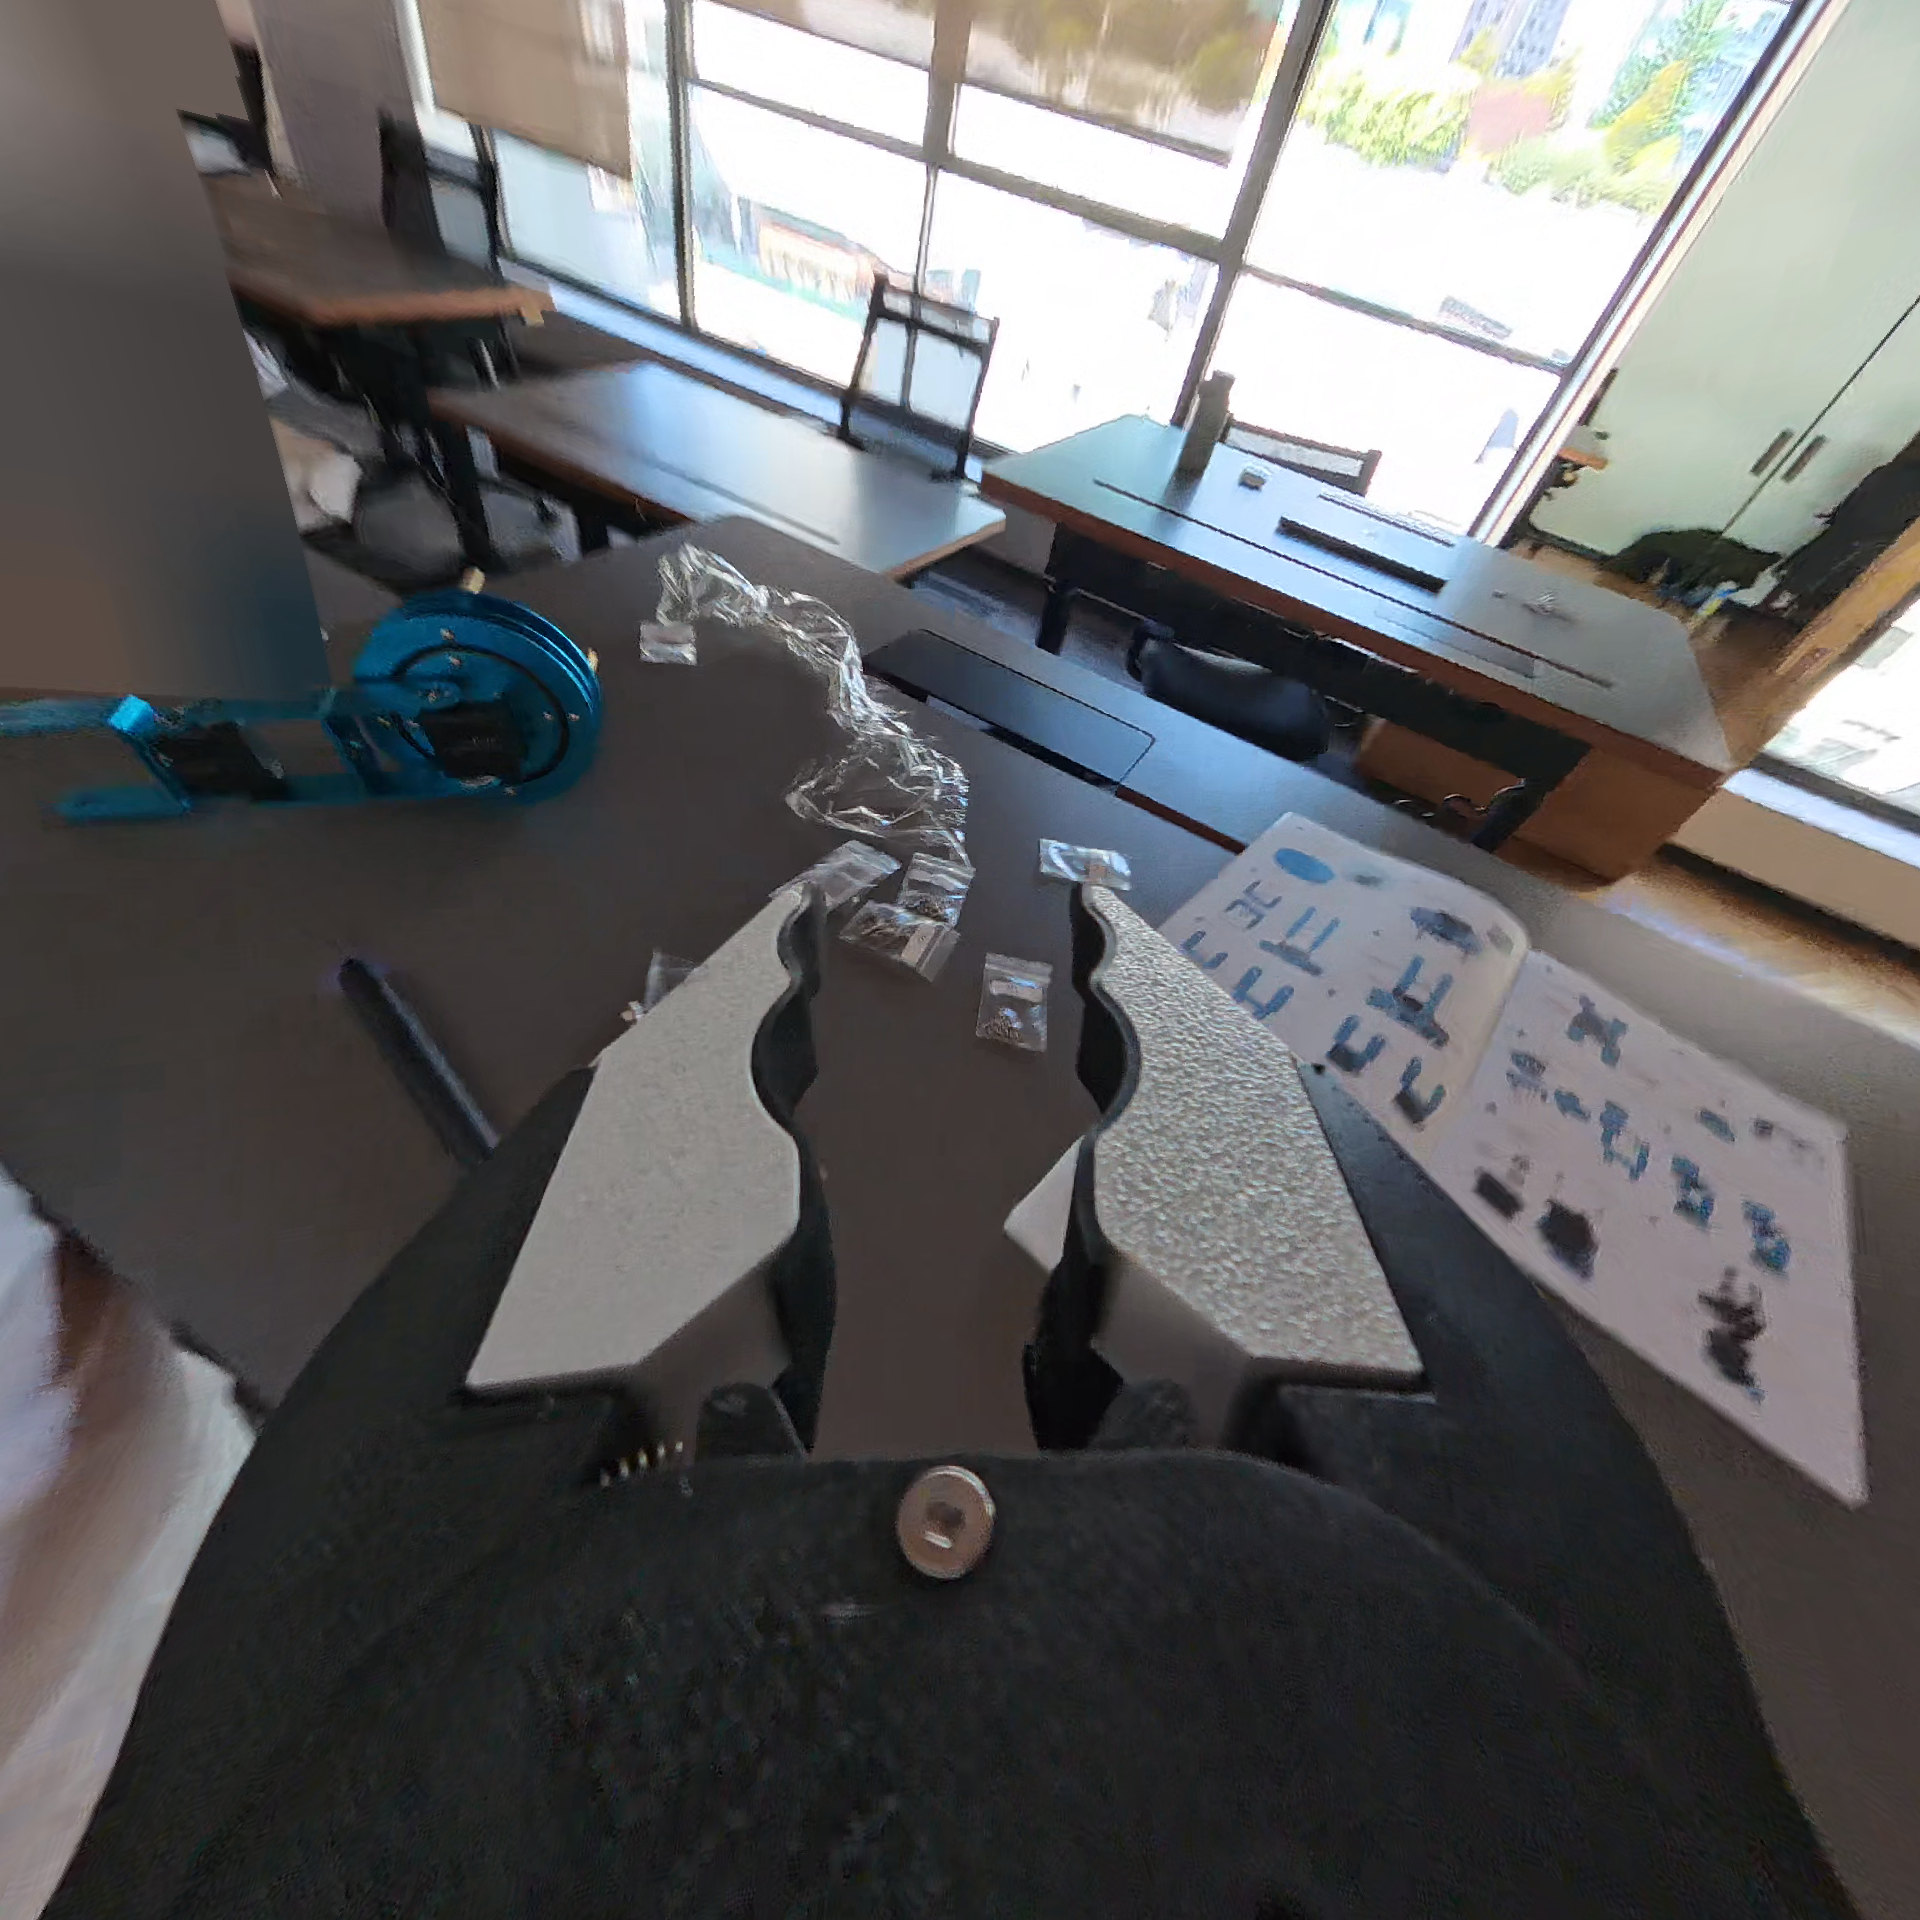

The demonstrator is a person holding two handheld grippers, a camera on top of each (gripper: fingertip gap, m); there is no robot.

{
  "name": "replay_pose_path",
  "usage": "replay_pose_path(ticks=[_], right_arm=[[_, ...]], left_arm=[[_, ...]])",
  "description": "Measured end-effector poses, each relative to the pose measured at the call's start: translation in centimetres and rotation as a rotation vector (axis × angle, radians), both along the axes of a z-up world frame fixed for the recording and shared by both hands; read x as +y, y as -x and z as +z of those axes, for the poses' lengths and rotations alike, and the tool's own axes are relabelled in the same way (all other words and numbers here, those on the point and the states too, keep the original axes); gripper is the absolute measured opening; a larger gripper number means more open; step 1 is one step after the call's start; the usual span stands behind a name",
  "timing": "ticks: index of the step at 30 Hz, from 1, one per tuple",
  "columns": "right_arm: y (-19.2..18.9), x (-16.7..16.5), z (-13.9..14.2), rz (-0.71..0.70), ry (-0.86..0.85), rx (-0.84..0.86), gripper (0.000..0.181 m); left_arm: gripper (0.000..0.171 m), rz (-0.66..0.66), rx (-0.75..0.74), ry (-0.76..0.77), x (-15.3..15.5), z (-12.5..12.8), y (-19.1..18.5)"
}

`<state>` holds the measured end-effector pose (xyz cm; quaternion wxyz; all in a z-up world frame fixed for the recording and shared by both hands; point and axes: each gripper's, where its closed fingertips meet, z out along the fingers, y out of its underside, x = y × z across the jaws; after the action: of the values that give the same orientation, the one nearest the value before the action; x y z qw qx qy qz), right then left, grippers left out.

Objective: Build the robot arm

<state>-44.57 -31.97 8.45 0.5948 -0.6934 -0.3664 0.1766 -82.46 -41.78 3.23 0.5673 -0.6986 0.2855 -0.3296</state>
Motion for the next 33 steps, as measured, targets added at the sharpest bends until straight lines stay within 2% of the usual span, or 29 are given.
replay_pose_path(ticks=[2, 3, 5, 7, 9, 12, 14, 17, 20, 23, 27, 29, 31, 33], right_arm=[[-0.7, -1.5, -2.0, 0.103, 0.07, 0.074, 0.05], [0.3, -2.0, -3.4, 0.172, 0.106, 0.086, 0.05], [4.4, -3.4, -7.5, 0.356, 0.168, 0.06, 0.048], [10.0, -5.5, -12.1, 0.563, 0.209, -0.039, 0.046], [14.0, -7.3, -16.5, 0.723, 0.225, -0.24, 0.047], [17.2, -7.6, -19.9, 0.814, 0.191, -0.399, 0.046], [18.1, -7.7, -21.0, 0.849, 0.206, -0.415, 0.042], [18.0, -8.1, -22.7, 0.875, 0.369, -0.441, 0.034], [17.4, -7.3, -24.5, 0.855, 0.404, -0.534, 0.023], [16.9, -7.1, -24.9, 0.81, 0.383, -0.566, 0.018], [15.2, -6.4, -23.7, 0.717, 0.156, -0.554, 0.017], [13.8, -6.1, -23.2, 0.674, 0.111, -0.552, 0.017], [12.5, -6.8, -23.1, 0.66, 0.232, -0.492, 0.017], [11.2, -7.7, -22.8, 0.654, 0.422, -0.396, 0.017]], left_arm=[[0.086, -0.021, 0.031, 0.034, 0.4, -0.8, -2.8], [0.08, -0.027, 0.056, 0.049, 0.4, -1.4, -4.4], [0.069, 0.005, 0.082, 0.05, 0.6, -2.4, -7.1], [0.06, 0.092, 0.082, 0.024, 1.1, -2.7, -9.1], [0.059, 0.211, 0.068, 0.02, 1.6, -2.7, -10.2], [0.055, 0.375, 0.001, 0.015, 1.3, -2.1, -11.4], [0.05, 0.458, -0.017, 0.007, 0.5, -2.0, -12.1], [0.046, 0.575, -0.035, 0.046, -0.6, -2.8, -12.4], [0.049, 0.601, -0.064, 0.173, -1.5, -5.6, -13.0], [0.048, 0.524, -0.185, 0.298, -1.8, -8.8, -14.7], [0.047, 0.445, -0.35, 0.459, -1.9, -13.8, -17.3], [0.045, 0.419, -0.473, 0.548, -1.6, -15.3, -18.9], [0.04, 0.389, -0.606, 0.621, -1.3, -15.5, -21.0], [0.034, 0.391, -0.661, 0.678, -0.8, -15.9, -23.1]])
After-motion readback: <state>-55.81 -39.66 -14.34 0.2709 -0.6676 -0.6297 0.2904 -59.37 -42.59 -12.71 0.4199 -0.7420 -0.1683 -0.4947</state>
